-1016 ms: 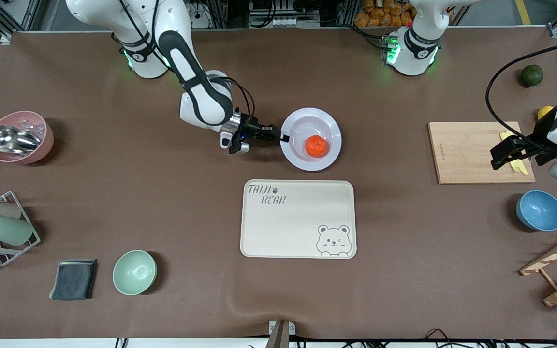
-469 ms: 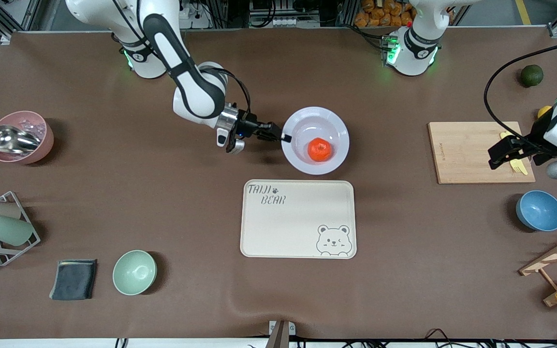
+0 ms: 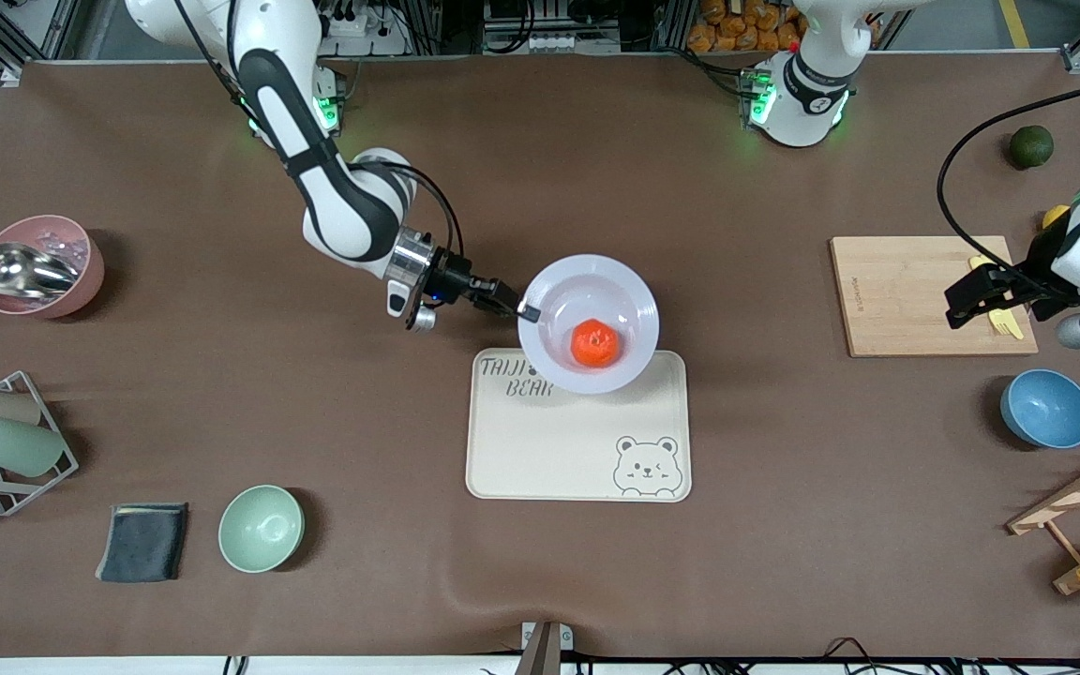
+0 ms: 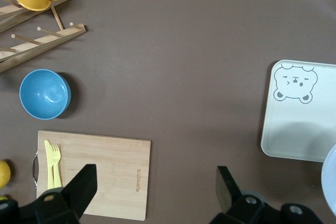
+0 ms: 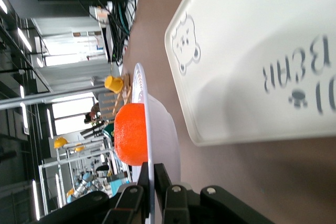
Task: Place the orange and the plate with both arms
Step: 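Slide the plate with the right gripper onto the bear tray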
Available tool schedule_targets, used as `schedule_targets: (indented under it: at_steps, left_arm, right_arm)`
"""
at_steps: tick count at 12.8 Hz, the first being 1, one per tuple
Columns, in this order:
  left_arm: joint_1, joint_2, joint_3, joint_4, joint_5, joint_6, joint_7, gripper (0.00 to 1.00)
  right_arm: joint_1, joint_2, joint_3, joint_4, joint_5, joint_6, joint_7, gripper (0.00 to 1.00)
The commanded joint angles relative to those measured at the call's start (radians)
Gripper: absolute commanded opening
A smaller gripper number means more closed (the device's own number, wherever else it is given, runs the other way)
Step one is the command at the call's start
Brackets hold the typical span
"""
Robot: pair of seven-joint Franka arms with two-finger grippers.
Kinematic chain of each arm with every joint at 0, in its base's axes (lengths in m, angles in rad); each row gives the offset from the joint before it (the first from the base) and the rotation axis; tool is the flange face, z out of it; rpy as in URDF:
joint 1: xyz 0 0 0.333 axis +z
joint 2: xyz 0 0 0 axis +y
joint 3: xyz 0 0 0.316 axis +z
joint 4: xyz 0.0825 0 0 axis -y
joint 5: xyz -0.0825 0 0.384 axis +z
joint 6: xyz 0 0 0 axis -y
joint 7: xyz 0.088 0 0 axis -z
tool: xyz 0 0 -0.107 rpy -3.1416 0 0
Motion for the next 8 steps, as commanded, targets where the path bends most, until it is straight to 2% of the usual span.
schedule_targets:
  at_steps: [1, 4, 8]
  left_arm:
    - [0.003, -0.009, 0.005, -0.012, -0.014, 0.005, 0.021, 1.0]
    - [0.003, 0.003, 0.006, -0.012, -0.014, 0.012, 0.021, 1.0]
    - [0.003, 0.017, 0.005, -0.015, -0.014, 0.028, 0.021, 1.0]
  right_arm:
    - [-0.024, 0.099, 0.013, 0.109, 0.022, 0.006, -0.002, 0.0]
    - [-0.048, 0.18, 0.011, 0.188, 0.021, 0.009, -0.003, 0.0]
    - [-0.047, 0.294, 0.013, 0.346, 0.018, 0.104, 0.018, 0.0]
